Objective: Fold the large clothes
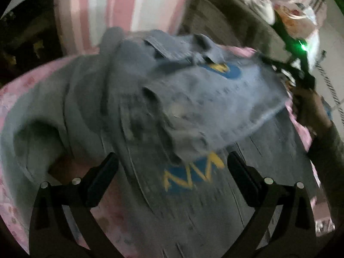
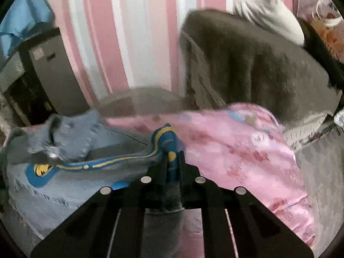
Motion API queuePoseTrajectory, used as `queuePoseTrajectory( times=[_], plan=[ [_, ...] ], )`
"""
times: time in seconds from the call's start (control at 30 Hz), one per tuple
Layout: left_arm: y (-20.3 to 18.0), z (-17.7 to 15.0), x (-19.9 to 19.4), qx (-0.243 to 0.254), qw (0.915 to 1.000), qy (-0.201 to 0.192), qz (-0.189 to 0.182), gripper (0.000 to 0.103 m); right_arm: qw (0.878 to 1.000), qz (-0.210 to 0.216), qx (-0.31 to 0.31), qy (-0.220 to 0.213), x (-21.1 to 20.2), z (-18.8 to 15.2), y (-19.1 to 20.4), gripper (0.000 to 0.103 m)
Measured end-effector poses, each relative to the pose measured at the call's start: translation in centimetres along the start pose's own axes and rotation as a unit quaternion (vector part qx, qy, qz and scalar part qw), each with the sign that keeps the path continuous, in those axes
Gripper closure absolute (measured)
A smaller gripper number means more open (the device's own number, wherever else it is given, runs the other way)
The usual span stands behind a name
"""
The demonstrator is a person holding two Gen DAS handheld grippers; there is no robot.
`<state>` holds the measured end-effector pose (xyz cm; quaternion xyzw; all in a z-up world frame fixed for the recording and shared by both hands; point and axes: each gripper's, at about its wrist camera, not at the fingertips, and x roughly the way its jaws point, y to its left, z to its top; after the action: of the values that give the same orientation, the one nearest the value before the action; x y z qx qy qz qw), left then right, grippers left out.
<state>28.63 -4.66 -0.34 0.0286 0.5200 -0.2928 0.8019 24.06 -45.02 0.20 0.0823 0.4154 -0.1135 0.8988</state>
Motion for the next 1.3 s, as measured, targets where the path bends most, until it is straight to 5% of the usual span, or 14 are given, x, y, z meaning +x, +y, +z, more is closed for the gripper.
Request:
queuePoseTrajectory(
  times=[0.03,0.07,0.1,0.3,0.57,0.67,0.8,0.93,0.97,1.0,1.03,1.1,1.23,1.3],
  plan=[
    [0.2,0.8,0.6,-0.01,0.9998,0.0,0.018,0.004,1.0,0.001,-0.009,0.02,0.9,-0.2,-0.1,0.075],
    [0.3,1.3,0.9,-0.014,0.9994,0.001,0.031,0.004,0.999,-0.005,-0.018,0.031,1.2,-0.6,-0.2,0.038],
    [0.3,1.8,1.2,-0.016,0.9989,0.0,0.045,0.004,0.999,-0.011,-0.026,0.04,1.4,-1.0,-0.4,0.015],
    [1.7,1.1,-1.1,-0.035,0.9965,-0.029,0.07,0.005,1.0,0.01,-0.007,0.014,-2.0,-3.7,-3.0,0.012],
    [6.8,-7.2,-8.1,-0.047,0.9772,-0.09,0.186,0.003,0.998,0.03,0.004,-0.061,-10.7,-10.1,-5.8,0.005],
    [9.3,-9.2,-8.9,-0.064,0.966,-0.084,0.236,0.003,0.997,0.036,0.008,-0.063,-11.6,-12.1,-6.1,0.005],
    [11.9,-9.7,-7.9,-0.097,0.9652,-0.059,0.235,0.003,0.997,0.044,0.028,-0.05,-11.4,-14.0,-6.8,0.005],
    [13.0,-9.5,-5.4,-0.096,0.9633,-0.035,0.249,0.027,0.997,0.047,0.043,-0.044,-11.5,-14.7,-6.7,0.005],
    [13.3,-9.3,-5.7,-0.099,0.9628,-0.038,0.248,0.039,0.997,0.048,0.042,-0.046,-11.7,-14.7,-6.5,0.005],
    [13.7,-9.2,-6.1,-0.103,0.9611,-0.041,0.253,0.071,0.997,0.047,0.041,-0.047,-11.9,-15.0,-6.4,0.005],
    [14.5,-9.1,-6.8,-0.114,0.9583,-0.041,0.259,0.08,0.997,0.044,0.038,-0.05,-12.0,-15.0,-6.2,0.005],
    [16.4,-9.3,-8.8,-0.134,0.9503,-0.053,0.276,0.082,0.997,0.043,0.035,-0.052,-12.2,-14.9,-6.1,0.005],
    [22.0,-9.7,-14.9,-0.157,0.9068,-0.067,0.385,0.082,0.997,0.037,0.032,-0.056,-12.2,-14.8,-6.0,0.005],
    [25.2,-10.1,-16.9,-0.185,0.9002,-0.056,0.39,0.08,0.997,0.033,0.031,-0.054,-12.0,-14.7,-5.9,0.005]
  ],
)
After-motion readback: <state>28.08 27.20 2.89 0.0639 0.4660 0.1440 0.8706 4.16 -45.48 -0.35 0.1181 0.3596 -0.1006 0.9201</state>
